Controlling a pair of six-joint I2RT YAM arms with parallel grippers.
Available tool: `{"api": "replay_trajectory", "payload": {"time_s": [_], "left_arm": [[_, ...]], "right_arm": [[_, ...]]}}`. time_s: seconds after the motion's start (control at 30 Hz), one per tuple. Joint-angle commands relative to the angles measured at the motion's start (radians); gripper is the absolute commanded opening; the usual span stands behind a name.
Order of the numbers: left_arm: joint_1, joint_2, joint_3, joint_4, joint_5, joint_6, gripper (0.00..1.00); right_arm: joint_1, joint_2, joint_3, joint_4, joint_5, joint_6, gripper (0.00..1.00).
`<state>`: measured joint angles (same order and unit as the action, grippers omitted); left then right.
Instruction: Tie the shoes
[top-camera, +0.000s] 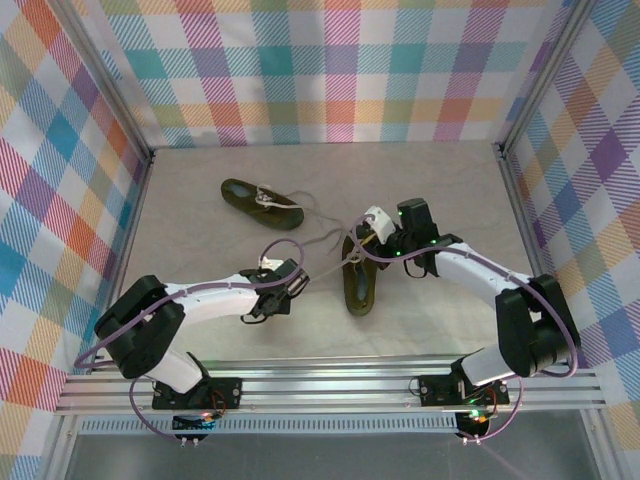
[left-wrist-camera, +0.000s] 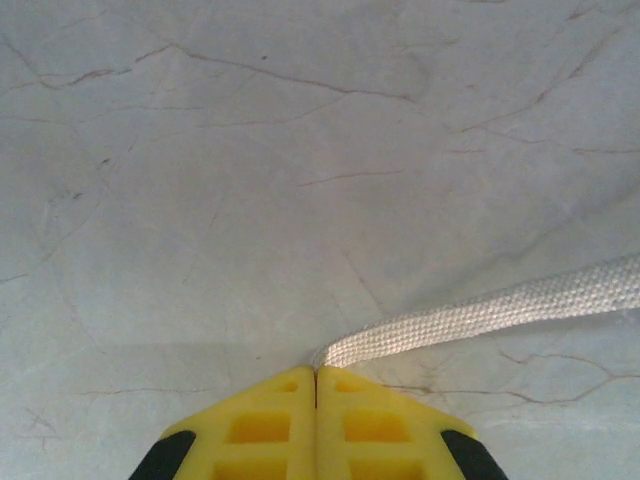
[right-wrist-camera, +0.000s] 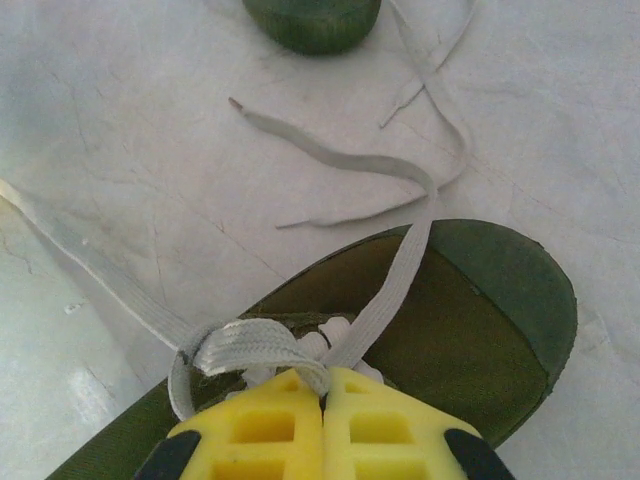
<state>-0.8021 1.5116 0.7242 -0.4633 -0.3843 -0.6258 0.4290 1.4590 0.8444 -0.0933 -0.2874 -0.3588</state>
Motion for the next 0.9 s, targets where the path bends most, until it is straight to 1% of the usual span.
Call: {"api": "replay_trajectory", "payload": {"time_s": [0.0, 0.07, 0.1, 0.13, 0.2, 0.27, 0.33, 0.4, 0.47, 0.53, 0.63, 0.7, 0.87], "left_arm": [[0.014, -0.023, -0.023, -0.085, -0.046, -0.039, 0.0], [0.018, -0.033, -0.027, -0.066, -0.032, -0.025, 0.02], [0.019, -0.041, -0.031, -0.045, -0.016, -0.011, 0.07], [0.017, -0.05, -0.035, -0.022, 0.001, 0.006, 0.14], [0.018, -0.091, -0.039, 0.015, 0.024, 0.039, 0.34], [0.018, -0.149, -0.037, 0.039, 0.029, 0.067, 0.47], [0.027, -0.192, -0.014, 0.042, 0.016, 0.096, 0.55], [0.054, -0.197, 0.039, 0.034, 0.009, 0.133, 0.58], [0.088, -0.155, 0.109, 0.031, 0.028, 0.175, 0.58], [0.115, -0.07, 0.197, 0.035, 0.081, 0.236, 0.59], [0.128, 0.096, 0.36, 0.008, 0.142, 0.341, 0.55], [0.133, 0.197, 0.458, -0.014, 0.166, 0.393, 0.55], [0.154, 0.382, 0.635, -0.055, 0.223, 0.503, 0.55]], "right_arm": [[0.016, 0.014, 0.023, -0.055, 0.064, -0.065, 0.0], [0.019, 0.008, 0.023, -0.056, 0.06, -0.066, 0.0], [0.02, 0.005, 0.023, -0.057, 0.058, -0.065, 0.0], [0.021, 0.001, 0.022, -0.06, 0.055, -0.066, 0.0], [0.022, -0.003, 0.021, -0.059, 0.048, -0.063, 0.0], [0.023, -0.009, 0.018, -0.056, 0.035, -0.059, 0.0], [0.024, -0.012, 0.013, -0.049, 0.028, -0.054, 0.0], [0.025, -0.016, 0.01, -0.041, 0.024, -0.048, 0.0], [0.025, -0.02, 0.004, -0.033, 0.015, -0.041, 0.0], [0.025, -0.022, 0.001, -0.027, 0.007, -0.035, 0.0], [0.025, -0.023, 0.001, -0.024, -0.002, -0.029, 0.0], [0.027, -0.023, 0.002, -0.026, -0.005, -0.027, 0.0], [0.027, -0.03, 0.003, -0.025, -0.016, -0.024, 0.0]]}}
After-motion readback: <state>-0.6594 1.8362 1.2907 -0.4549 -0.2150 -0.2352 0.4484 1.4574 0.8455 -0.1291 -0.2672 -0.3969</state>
